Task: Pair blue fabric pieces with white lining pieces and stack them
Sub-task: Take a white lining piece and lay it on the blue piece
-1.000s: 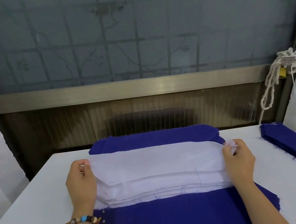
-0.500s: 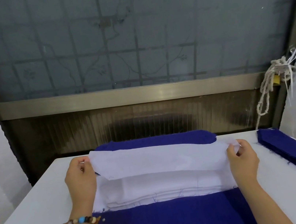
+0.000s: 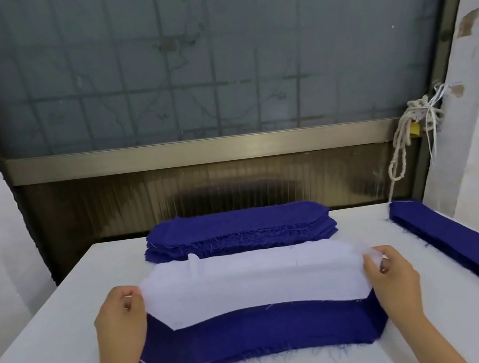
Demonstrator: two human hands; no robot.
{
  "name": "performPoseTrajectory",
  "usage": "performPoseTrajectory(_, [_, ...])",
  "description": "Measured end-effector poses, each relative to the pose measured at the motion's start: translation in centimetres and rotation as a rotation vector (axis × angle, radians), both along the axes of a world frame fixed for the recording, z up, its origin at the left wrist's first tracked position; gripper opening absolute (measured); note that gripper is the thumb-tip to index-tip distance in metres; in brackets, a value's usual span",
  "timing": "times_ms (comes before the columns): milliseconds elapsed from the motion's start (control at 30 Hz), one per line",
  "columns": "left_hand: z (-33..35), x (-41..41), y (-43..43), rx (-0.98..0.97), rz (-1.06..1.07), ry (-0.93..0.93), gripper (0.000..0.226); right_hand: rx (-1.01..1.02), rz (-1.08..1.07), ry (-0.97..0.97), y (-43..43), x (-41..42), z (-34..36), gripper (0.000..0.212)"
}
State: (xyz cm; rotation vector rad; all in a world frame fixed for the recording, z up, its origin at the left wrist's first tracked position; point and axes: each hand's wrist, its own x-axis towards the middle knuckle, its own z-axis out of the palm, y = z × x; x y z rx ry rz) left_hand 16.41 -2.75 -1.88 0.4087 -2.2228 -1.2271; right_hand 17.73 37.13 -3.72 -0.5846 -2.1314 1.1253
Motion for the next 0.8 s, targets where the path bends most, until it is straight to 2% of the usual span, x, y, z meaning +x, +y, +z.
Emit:
performPoseTrajectory(333, [-3.3, 2.8, -0.7, 0.005, -0.048, -0.062, 0.019, 0.118, 0.128, -0.196, 0.0, 2.3, -1.8, 0.005])
performPoseTrajectory(467, [-3.4, 2.6, -0.7, 0.027, -0.055, -0.049, 0.023, 0.134, 0.106, -0.169, -0.1, 2.4, -1.8, 0.005])
performPoseTrajectory(633, [-3.2, 3.0, -0.4, 0.008, -0.07, -0.081, 0.006, 0.151, 0.09, -0.193, -0.2, 2.5, -1.7, 0.008])
performPoseTrajectory(800, [-2.9, 3.3, -0.3, -0.019, -0.075, -0.103, 0.015, 0.164, 0.073, -0.213, -0.3, 2.8, -1.5, 0.01])
